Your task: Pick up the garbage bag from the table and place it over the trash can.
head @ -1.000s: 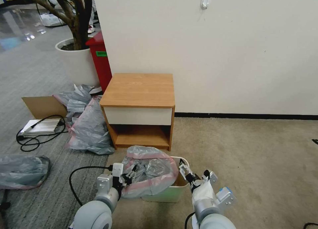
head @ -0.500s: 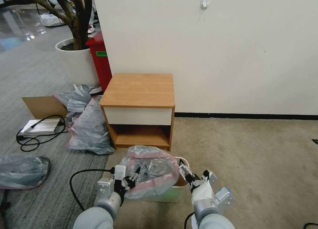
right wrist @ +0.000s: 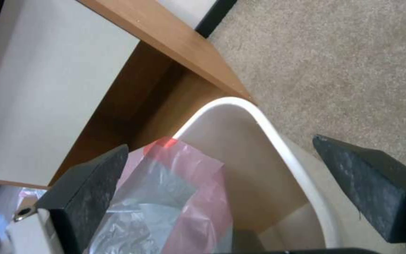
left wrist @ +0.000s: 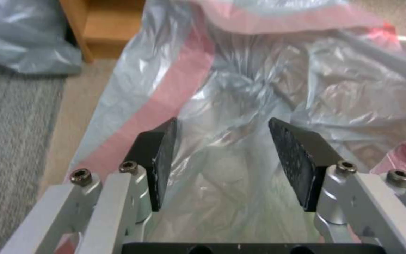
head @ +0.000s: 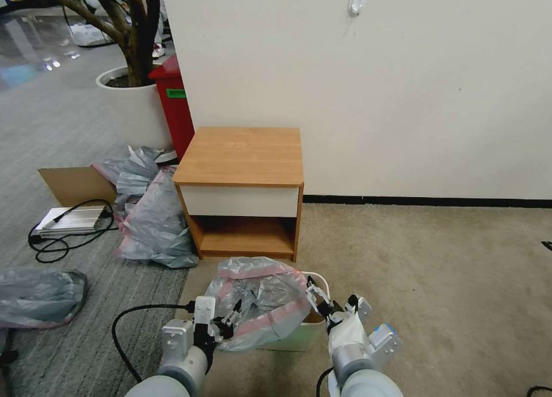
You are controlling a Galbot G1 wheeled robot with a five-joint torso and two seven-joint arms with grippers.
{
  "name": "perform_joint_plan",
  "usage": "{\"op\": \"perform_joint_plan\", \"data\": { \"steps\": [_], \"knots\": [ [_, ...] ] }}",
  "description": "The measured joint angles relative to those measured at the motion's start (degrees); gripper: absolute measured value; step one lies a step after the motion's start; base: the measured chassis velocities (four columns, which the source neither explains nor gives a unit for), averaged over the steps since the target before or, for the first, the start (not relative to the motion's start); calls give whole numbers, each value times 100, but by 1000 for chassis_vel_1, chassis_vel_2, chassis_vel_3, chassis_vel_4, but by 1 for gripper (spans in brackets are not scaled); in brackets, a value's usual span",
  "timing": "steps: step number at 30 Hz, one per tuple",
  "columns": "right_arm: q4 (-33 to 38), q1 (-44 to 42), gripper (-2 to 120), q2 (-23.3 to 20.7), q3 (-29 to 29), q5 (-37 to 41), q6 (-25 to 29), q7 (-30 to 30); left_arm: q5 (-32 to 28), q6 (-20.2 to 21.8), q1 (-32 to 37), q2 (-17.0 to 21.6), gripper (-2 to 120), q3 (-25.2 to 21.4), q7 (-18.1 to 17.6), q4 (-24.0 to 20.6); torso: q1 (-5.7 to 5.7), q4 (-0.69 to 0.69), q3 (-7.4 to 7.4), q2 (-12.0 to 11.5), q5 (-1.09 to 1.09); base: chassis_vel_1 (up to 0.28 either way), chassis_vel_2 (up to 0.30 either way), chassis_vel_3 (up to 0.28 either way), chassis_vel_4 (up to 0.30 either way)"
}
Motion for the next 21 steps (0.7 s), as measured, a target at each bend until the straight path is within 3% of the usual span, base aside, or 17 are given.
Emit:
{"op": "perform_joint_plan", "data": {
  "steps": [10,21],
  "knots": [
    [-35,23,100,5,11,1,23,-1,-572,233,-254,15,49,50,-412,183,0,0,0,0,0,0,0,0,0],
    [-72,16,100,27,19,-3,42,-16,-643,218,-724,259,49,121,-437,520,0,0,0,0,0,0,0,0,0]
  ]
}}
